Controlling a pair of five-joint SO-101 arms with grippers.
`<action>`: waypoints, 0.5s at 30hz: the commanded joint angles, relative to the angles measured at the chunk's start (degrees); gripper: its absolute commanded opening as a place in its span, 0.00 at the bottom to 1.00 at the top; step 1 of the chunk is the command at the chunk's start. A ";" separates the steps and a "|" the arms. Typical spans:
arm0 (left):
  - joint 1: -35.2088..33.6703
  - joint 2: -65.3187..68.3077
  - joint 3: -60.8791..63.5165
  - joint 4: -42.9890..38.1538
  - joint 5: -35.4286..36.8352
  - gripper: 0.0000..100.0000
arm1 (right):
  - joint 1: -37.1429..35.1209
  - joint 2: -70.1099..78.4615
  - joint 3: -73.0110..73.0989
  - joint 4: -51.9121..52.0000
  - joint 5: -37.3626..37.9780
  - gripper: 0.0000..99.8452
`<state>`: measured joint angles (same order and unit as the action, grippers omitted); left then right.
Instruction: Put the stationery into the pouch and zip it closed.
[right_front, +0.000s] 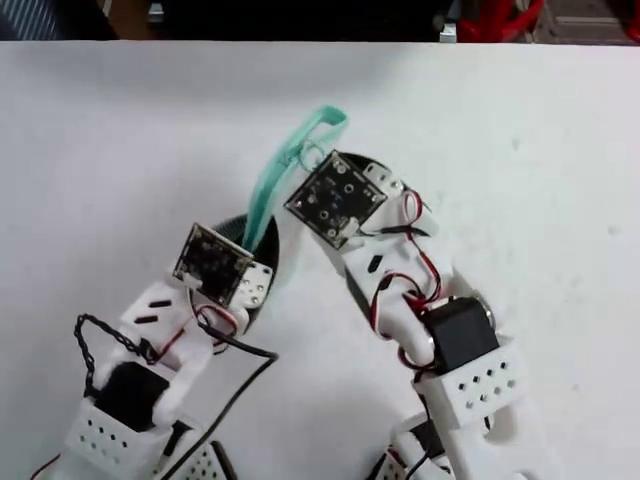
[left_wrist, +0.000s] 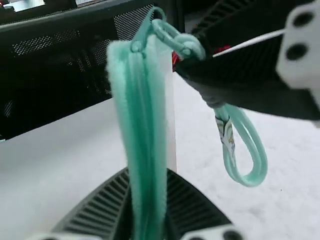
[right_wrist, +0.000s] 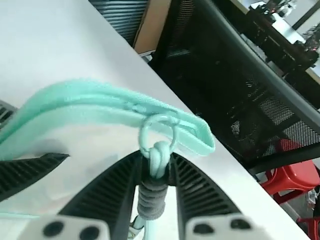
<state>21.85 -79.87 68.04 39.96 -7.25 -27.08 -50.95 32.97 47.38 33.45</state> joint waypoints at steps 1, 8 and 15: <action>0.57 -0.13 2.20 -5.36 7.56 0.02 | -0.66 -0.75 -2.64 0.48 -1.93 0.02; 0.66 -0.13 6.24 -3.16 7.38 0.02 | -0.57 -0.40 -2.64 -0.48 -3.34 0.02; 6.02 -0.22 4.92 6.86 -0.18 0.02 | 4.70 -0.13 -2.64 -11.38 -2.46 0.02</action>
<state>24.57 -81.27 72.70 41.63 -5.14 -24.53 -50.95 32.97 40.00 30.55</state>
